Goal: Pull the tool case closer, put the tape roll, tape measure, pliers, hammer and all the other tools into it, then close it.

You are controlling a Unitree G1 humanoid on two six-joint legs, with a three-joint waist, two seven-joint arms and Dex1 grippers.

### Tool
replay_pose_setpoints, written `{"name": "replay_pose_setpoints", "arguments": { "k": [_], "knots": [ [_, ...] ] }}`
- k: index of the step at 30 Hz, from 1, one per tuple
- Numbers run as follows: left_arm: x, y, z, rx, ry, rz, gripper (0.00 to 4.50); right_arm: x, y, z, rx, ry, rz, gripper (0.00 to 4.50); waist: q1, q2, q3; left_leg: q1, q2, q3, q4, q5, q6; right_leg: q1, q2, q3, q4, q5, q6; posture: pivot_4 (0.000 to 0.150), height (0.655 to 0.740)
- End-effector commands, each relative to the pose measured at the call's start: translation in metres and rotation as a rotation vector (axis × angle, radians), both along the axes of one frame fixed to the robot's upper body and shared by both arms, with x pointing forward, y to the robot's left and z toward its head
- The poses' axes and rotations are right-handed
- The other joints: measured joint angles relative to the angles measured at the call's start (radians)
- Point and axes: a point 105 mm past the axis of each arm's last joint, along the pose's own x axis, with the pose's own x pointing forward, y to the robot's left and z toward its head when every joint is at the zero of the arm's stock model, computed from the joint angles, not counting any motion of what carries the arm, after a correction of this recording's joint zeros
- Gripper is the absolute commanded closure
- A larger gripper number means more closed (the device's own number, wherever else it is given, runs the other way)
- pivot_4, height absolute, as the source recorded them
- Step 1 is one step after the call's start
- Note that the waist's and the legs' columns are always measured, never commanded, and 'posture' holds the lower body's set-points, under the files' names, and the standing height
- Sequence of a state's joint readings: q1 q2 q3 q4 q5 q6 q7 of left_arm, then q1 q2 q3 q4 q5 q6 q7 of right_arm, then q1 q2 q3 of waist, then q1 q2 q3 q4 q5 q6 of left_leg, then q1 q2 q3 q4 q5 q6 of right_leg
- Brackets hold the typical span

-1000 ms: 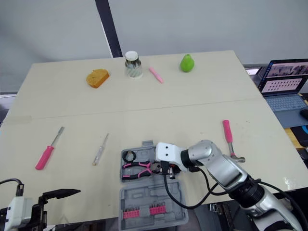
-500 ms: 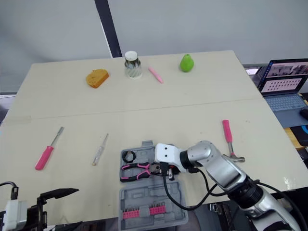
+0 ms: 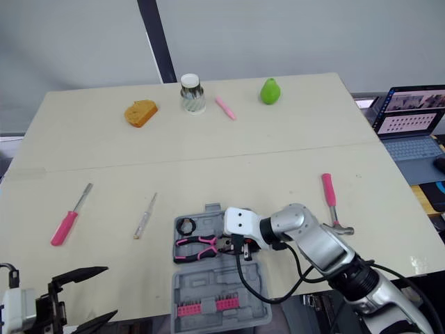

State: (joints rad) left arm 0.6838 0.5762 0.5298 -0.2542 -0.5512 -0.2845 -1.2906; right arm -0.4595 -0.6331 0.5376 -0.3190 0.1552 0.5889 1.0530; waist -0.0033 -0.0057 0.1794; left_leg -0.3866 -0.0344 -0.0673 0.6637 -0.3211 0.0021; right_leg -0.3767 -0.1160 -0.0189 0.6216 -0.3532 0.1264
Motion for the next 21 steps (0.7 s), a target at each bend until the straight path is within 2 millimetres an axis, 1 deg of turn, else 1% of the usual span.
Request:
{"name": "replay_pose_setpoints", "arguments": {
  "k": [1, 16, 21],
  "knots": [
    [-0.003, 0.0, 0.002, 0.008, -0.006, 0.002, 0.0, -0.003, 0.005, 0.006, 0.029, -0.02, 0.034, 3.53, 0.0, 0.0, 0.0, 0.0, 0.0, 0.0, 0.0, 0.0, 0.0, 0.0, 0.0, 0.0, 0.0, 0.0, 0.0, 0.15, 0.7356],
    [-0.003, -0.005, 0.003, 0.011, -0.005, 0.0, 0.0, 0.0, 0.005, -0.005, 0.015, -0.012, 0.043, 3.53, 0.0, 0.0, 0.0, 0.0, 0.0, 0.0, 0.0, 0.0, 0.0, 0.0, 0.0, 0.0, 0.0, 0.0, 0.0, 0.15, 0.7356],
    [-0.003, -0.006, 0.003, 0.012, -0.004, 0.003, 0.0, 0.001, 0.006, -0.006, 0.018, -0.01, 0.048, 3.53, 0.0, 0.0, 0.0, 0.0, 0.0, 0.0, 0.0, 0.0, 0.0, 0.0, 0.0, 0.0, 0.0, 0.0, 0.0, 0.15, 0.7356]
  ]
}}
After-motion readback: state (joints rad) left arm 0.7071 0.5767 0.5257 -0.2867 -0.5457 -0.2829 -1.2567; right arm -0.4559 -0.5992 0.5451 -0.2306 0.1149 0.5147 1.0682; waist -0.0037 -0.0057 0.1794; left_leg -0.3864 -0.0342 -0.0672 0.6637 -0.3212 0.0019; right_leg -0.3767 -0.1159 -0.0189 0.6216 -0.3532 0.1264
